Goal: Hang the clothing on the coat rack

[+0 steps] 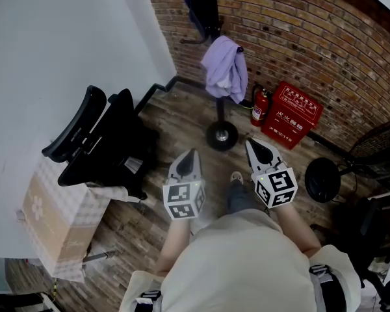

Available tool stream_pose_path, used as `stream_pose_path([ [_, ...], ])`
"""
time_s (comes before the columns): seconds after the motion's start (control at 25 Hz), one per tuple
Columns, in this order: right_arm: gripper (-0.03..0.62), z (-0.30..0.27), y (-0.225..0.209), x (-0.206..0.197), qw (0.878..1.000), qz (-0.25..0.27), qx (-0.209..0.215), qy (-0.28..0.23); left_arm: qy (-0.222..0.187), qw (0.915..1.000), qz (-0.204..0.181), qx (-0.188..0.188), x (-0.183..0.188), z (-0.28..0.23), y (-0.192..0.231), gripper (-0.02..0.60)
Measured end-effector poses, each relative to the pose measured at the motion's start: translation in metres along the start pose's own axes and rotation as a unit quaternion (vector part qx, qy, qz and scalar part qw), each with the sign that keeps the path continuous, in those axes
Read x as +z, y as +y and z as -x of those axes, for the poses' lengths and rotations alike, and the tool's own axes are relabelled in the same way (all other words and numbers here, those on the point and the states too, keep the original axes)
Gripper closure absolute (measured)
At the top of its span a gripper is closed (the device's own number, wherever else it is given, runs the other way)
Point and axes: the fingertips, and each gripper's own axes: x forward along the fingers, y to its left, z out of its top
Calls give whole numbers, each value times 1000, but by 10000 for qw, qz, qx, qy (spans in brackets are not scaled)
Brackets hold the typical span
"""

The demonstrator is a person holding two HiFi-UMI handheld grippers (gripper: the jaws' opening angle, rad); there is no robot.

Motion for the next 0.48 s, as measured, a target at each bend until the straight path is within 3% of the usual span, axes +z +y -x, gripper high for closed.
stream_pose_path([
  [0.48, 595, -2, -7, -1, 10000, -5, -36, 16, 127, 9999, -17, -18, -3, -8, -4, 578],
])
